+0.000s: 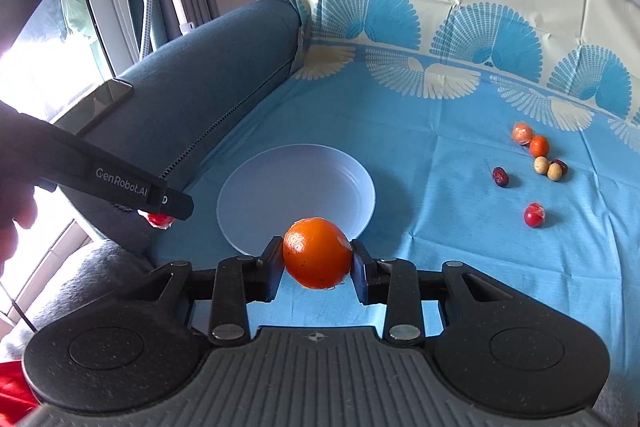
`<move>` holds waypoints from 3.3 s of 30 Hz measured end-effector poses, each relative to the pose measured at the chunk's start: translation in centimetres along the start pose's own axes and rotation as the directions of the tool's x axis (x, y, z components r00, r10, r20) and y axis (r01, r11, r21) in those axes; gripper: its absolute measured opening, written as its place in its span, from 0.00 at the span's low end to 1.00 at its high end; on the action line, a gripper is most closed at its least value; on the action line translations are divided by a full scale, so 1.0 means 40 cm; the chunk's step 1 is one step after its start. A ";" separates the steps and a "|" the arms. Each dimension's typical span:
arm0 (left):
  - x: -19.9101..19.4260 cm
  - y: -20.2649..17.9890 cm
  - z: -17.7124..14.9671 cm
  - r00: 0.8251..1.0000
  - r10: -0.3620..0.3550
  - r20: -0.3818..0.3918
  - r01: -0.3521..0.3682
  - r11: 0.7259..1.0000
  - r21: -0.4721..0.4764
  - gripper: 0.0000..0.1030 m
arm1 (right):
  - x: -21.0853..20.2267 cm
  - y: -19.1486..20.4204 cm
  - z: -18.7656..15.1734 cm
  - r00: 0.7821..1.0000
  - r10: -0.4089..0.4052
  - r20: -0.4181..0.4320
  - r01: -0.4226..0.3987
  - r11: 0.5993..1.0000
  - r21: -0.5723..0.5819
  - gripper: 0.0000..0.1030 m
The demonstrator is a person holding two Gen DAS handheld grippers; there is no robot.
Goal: Organize fruits
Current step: 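Carry both fruits to the plate and open both tools to drop them, then withdraw both tools from the plate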
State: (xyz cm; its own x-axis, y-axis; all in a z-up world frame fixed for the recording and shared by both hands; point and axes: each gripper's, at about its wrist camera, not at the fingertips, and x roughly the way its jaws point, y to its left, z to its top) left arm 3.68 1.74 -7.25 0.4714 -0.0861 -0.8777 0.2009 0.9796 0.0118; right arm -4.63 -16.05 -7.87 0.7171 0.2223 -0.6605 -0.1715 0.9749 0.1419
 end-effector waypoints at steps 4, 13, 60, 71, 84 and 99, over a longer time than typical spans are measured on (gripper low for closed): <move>0.073 -0.002 0.047 1.000 0.005 -0.022 -0.005 1.000 0.011 0.31 | 0.086 -0.004 0.015 1.000 -0.006 -0.030 0.006 1.000 -0.018 0.35; 0.249 -0.002 0.121 0.995 0.020 -0.093 -0.018 1.000 0.025 0.31 | 0.266 -0.032 0.039 0.996 -0.020 -0.091 0.014 0.998 -0.065 0.35; -0.187 -0.065 -0.159 0.989 0.127 0.071 -0.130 0.991 0.043 1.00 | -0.222 0.073 -0.072 0.983 -0.110 0.146 0.122 0.989 -0.080 0.99; -0.202 -0.072 -0.168 0.987 0.133 0.084 -0.138 0.989 0.052 1.00 | -0.245 0.078 -0.082 0.979 -0.117 0.169 0.130 0.989 -0.070 0.99; -0.186 -0.077 -0.163 0.990 0.129 0.064 -0.133 0.989 0.062 1.00 | -0.230 0.074 -0.083 0.981 -0.122 0.153 0.132 0.990 -0.056 0.99; -0.130 -0.141 -0.085 0.992 0.123 0.020 -0.124 0.988 0.096 1.00 | -0.205 -0.031 -0.080 0.972 -0.171 0.161 0.164 0.985 0.057 0.99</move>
State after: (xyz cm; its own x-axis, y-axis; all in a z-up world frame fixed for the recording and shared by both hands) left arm -2.83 -2.72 -4.39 0.5097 0.0310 -0.8598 0.2224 0.9606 0.1665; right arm -12.47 -19.13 -4.98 0.8351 0.0514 -0.5476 -0.0132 0.9972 0.0734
